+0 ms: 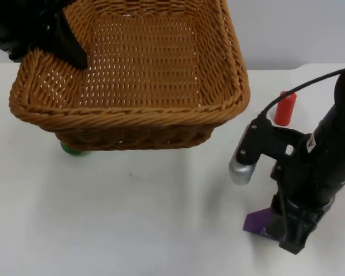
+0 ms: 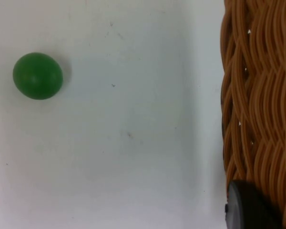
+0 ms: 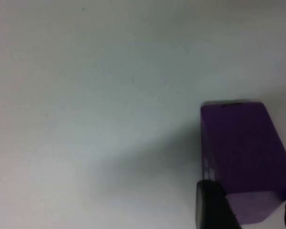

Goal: Pick up the basket with the left hand and place the triangular block into the basket with the right hand.

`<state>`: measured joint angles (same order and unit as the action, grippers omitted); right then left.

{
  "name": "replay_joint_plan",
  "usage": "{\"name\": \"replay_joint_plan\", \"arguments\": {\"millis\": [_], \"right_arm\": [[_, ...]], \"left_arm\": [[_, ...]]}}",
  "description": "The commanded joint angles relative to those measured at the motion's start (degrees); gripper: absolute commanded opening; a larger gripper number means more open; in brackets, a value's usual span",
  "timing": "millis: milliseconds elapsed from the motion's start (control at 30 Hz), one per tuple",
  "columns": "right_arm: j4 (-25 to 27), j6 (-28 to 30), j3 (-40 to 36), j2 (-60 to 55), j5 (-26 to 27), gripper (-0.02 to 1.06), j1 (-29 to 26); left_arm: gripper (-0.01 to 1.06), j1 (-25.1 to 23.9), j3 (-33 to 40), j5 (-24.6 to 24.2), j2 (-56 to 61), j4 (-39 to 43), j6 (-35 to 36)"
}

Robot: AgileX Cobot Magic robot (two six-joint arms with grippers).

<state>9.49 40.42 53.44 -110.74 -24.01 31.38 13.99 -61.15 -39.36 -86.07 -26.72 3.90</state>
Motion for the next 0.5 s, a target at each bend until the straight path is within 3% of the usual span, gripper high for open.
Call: {"name": "replay_joint_plan", "arguments": {"millis": [0, 133, 300, 367, 433, 467], "right_arm": [[0.1, -3.5, 0.1, 2.1, -1.3, 0.0, -0.3], [-0.3, -8.1, 0.1, 6.3, -2.4, 0.0, -0.3], [-0.9, -13.5, 0.1, 14.2, -8.1, 0.0, -0.3], [-3.9, -17.3, 0.1, 18.5, -11.5, 0.0, -0.3], [-10.3, -24.4, 0.1, 24.2, -16.1, 0.0, -0.3], [-10.3, -24.4, 0.1, 24.2, -16.1, 0.0, -0.3]], "left_arm": [[0.0, -0.1, -0.2, 1.5, 0.9, -1.8, 0.3], [0.0, -0.1, -0.2, 1.8, 0.9, -1.8, 0.3], [0.0, -0.1, -0.2, 2.0, 0.9, -1.8, 0.3], [0.0, -0.1, -0.2, 2.0, 0.9, -1.8, 0.3], [0.0, -0.1, -0.2, 2.3, 0.9, -1.8, 0.3], [0.0, -0.1, -0.2, 2.3, 0.9, -1.8, 0.3]]}}
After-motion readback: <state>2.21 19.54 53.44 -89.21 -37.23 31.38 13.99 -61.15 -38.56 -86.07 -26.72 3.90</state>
